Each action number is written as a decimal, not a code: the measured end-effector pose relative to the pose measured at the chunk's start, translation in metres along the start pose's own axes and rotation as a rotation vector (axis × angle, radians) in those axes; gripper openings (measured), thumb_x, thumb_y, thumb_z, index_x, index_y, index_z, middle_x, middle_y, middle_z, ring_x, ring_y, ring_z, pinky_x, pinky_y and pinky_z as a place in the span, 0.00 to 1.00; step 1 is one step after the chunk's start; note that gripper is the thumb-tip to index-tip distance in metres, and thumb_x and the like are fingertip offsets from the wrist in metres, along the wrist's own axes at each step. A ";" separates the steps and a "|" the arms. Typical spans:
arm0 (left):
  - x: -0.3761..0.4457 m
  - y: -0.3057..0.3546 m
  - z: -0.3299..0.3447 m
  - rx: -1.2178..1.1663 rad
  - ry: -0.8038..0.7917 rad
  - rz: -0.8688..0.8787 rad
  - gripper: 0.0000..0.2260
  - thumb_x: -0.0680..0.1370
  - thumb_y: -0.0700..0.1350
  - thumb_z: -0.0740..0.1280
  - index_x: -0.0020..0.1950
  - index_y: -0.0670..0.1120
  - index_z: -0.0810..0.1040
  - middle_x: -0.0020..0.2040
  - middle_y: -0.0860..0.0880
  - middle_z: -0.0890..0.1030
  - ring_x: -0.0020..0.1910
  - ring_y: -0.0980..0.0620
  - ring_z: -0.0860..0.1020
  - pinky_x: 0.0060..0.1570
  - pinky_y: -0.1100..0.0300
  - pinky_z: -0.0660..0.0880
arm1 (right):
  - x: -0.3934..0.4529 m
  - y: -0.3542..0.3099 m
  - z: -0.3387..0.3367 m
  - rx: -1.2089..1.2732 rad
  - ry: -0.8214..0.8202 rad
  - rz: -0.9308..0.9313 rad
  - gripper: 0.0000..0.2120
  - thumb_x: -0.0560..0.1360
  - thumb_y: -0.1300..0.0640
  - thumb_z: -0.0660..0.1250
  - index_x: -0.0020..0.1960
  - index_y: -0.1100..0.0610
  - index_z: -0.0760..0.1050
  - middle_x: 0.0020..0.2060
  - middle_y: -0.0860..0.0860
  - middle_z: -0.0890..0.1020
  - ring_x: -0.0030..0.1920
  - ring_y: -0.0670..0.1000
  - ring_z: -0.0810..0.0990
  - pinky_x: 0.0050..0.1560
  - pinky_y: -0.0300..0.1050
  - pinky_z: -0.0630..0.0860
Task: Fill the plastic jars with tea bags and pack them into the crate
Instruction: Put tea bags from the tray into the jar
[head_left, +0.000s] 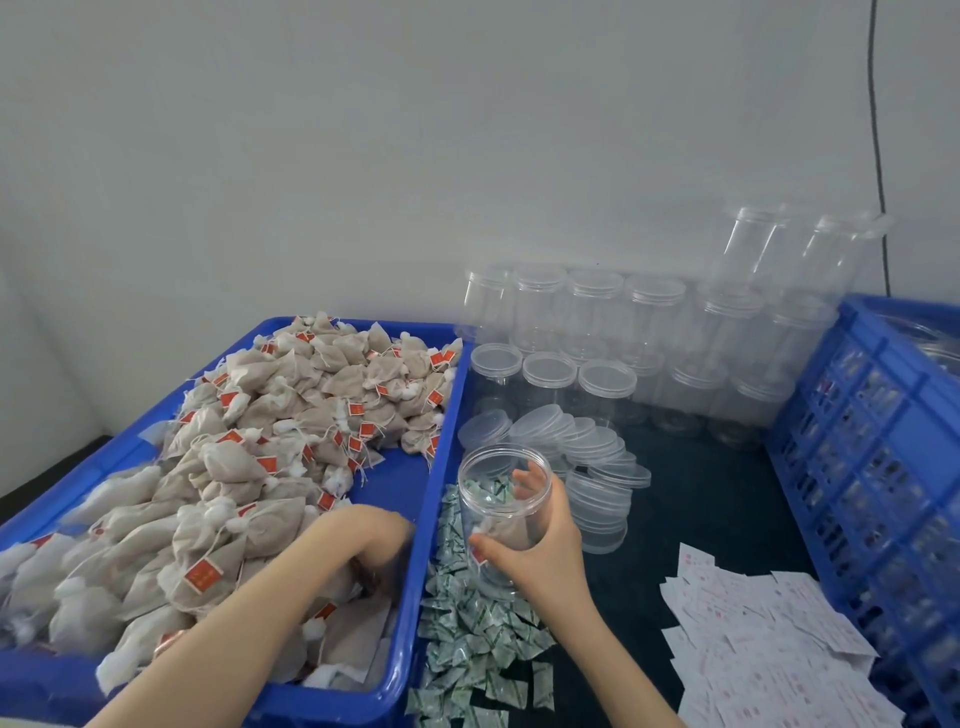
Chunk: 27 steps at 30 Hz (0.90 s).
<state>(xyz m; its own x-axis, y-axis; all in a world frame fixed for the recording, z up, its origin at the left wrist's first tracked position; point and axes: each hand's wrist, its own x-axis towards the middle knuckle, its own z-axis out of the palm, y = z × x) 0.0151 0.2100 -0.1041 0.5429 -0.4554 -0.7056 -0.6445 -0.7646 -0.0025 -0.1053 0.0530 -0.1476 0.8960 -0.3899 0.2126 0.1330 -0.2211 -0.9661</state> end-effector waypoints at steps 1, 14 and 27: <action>-0.002 -0.003 -0.002 0.019 0.041 0.007 0.16 0.75 0.43 0.70 0.62 0.42 0.76 0.59 0.44 0.79 0.51 0.45 0.79 0.47 0.55 0.75 | 0.000 0.000 0.000 -0.002 0.001 0.003 0.41 0.55 0.41 0.78 0.64 0.36 0.65 0.62 0.36 0.74 0.62 0.31 0.71 0.55 0.21 0.67; -0.046 -0.028 -0.044 -0.684 1.052 0.276 0.07 0.75 0.42 0.68 0.44 0.55 0.80 0.39 0.58 0.81 0.37 0.62 0.78 0.38 0.71 0.72 | -0.007 -0.001 0.004 0.037 -0.046 0.051 0.42 0.55 0.43 0.79 0.64 0.33 0.64 0.61 0.37 0.75 0.61 0.31 0.72 0.54 0.23 0.70; -0.094 0.029 -0.075 -0.647 1.228 0.610 0.07 0.75 0.41 0.69 0.49 0.52 0.81 0.41 0.58 0.82 0.42 0.59 0.78 0.42 0.66 0.75 | -0.010 -0.004 0.007 0.052 -0.062 0.049 0.45 0.56 0.46 0.80 0.70 0.42 0.65 0.60 0.38 0.77 0.63 0.40 0.76 0.64 0.43 0.74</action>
<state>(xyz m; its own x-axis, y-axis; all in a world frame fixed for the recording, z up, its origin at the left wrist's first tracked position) -0.0146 0.1961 0.0155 0.5974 -0.6035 0.5282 -0.7671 -0.2379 0.5958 -0.1118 0.0639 -0.1466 0.9263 -0.3425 0.1572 0.1089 -0.1562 -0.9817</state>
